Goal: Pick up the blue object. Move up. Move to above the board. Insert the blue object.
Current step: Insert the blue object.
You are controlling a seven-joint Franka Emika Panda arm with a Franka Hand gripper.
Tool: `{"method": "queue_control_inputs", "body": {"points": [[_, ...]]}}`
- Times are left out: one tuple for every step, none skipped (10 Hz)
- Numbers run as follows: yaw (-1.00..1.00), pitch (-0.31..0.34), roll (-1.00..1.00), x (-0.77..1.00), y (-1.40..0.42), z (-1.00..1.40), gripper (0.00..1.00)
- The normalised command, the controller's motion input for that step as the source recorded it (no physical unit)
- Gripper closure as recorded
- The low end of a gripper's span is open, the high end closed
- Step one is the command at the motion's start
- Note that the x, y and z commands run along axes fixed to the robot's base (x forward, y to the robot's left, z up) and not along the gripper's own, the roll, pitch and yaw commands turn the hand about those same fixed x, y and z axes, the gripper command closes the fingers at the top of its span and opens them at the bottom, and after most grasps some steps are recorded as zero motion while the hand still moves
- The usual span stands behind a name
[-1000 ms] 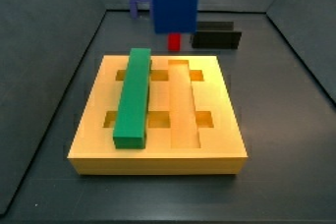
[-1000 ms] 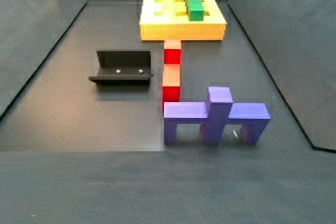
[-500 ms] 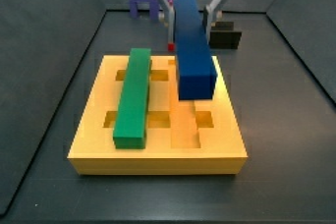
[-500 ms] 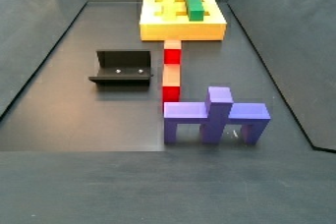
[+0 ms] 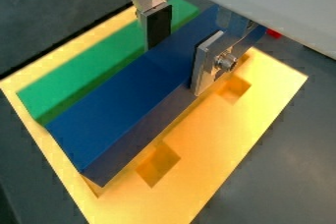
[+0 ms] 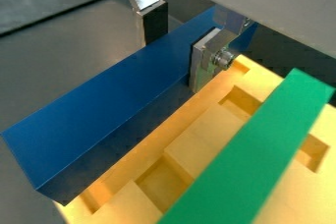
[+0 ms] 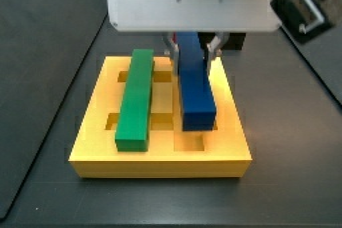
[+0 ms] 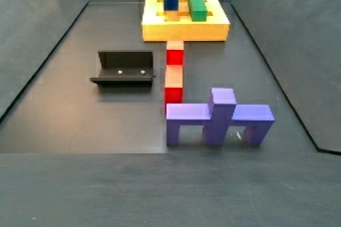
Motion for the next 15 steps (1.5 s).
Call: {"method": "queue_control_inputs", "body": {"points": [[0.00, 0.063, 0.15, 0.16, -0.24, -0.38, 1.00], [0.03, 0.039, 0.09, 0.07, -0.17, -0.35, 1.00], [0.04, 0.011, 0.03, 0.00, -0.08, -0.22, 1.00], [0.02, 0.001, 0.00, 0.00, -0.03, -0.09, 1.00], [0.00, 0.000, -0.04, -0.03, 0.00, -0.04, 1.00], [0.00, -0.039, -0.14, -0.07, 0.09, -0.03, 1.00], [0.00, -0.044, -0.14, -0.04, 0.05, -0.01, 1.00], [0.00, -0.039, -0.08, -0.11, 0.01, -0.01, 1.00], [0.00, -0.053, -0.07, -0.15, 0.01, -0.01, 1.00], [0.00, -0.064, -0.03, -0.31, 0.05, -0.05, 1.00], [0.00, -0.070, -0.06, -0.27, 0.04, -0.01, 1.00], [0.09, -0.036, -0.05, -0.05, 0.12, -0.08, 1.00], [0.10, 0.000, -0.02, 0.08, 0.04, -0.17, 1.00], [0.05, 0.000, -0.02, 0.17, 0.00, -0.20, 1.00], [0.01, 0.000, 0.00, 0.15, 0.00, -0.24, 1.00]]}}
